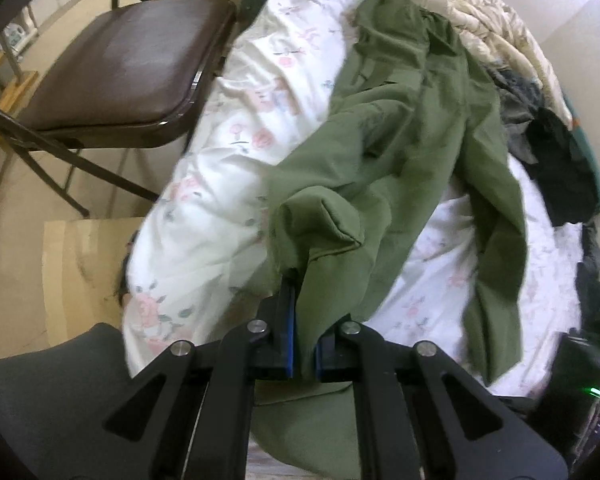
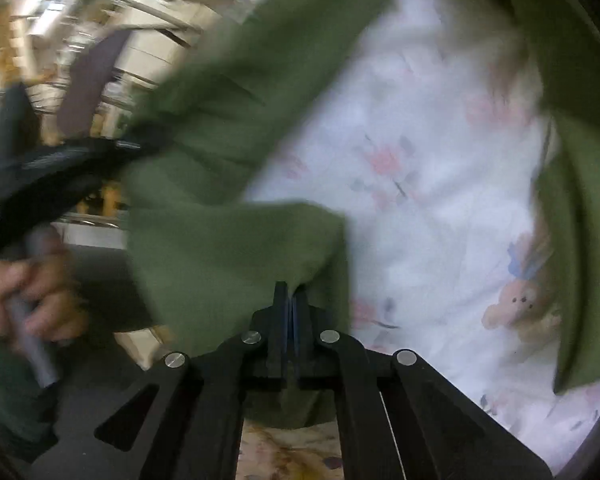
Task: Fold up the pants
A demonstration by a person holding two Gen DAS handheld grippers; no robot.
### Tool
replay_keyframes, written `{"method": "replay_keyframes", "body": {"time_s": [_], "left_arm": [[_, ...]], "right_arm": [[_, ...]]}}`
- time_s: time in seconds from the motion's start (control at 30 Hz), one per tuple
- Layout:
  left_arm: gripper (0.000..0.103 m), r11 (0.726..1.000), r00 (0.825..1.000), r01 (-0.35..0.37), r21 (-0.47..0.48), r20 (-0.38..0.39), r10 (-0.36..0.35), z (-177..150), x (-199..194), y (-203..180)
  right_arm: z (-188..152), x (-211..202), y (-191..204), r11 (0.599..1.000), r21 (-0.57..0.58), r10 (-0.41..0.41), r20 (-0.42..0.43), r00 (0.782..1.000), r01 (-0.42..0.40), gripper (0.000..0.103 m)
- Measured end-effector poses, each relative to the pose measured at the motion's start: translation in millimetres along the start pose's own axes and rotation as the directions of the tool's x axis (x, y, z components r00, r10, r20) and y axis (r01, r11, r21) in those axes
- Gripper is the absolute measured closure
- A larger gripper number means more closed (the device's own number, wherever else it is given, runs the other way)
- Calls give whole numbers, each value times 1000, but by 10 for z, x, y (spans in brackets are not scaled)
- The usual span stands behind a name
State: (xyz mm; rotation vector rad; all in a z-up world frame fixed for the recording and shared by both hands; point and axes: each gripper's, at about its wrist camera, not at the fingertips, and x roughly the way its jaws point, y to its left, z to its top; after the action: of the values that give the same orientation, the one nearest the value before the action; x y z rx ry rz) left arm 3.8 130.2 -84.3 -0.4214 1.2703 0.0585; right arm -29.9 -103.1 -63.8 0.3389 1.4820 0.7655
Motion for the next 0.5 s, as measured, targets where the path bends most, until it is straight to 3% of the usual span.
{"method": "replay_keyframes", "body": {"time_s": [0.1, 0.23, 0.33, 0.4, 0.47, 0.5], "left_arm": [[98, 993, 993, 114, 35, -24, -113, -7, 2, -158], [98, 988, 993, 118, 102, 10, -120, 28, -89, -333], [95, 988, 990, 138, 64, -12, -138, 101, -64, -284], [92, 989, 990, 140, 50, -32, -139, 97, -31, -265], [77, 993, 991, 109, 42, -77, -105, 72, 27, -228], [62, 994, 991, 107, 32, -89, -103, 53, 30, -186]], "right_arm": [[-118, -569, 521, 977, -182, 131, 97, 987, -111, 102], [-343, -804, 1011, 932, -308, 208, 32, 978, -188, 102], [-602, -593, 1328, 889, -359, 256, -125, 958, -285, 102], [-785, -269, 1446, 881, -358, 231, -243, 942, -308, 100], [-923, 75, 1406, 908, -308, 175, -340, 924, -285, 94], [-966, 252, 1344, 928, -263, 144, -402, 904, -265, 90]]}}
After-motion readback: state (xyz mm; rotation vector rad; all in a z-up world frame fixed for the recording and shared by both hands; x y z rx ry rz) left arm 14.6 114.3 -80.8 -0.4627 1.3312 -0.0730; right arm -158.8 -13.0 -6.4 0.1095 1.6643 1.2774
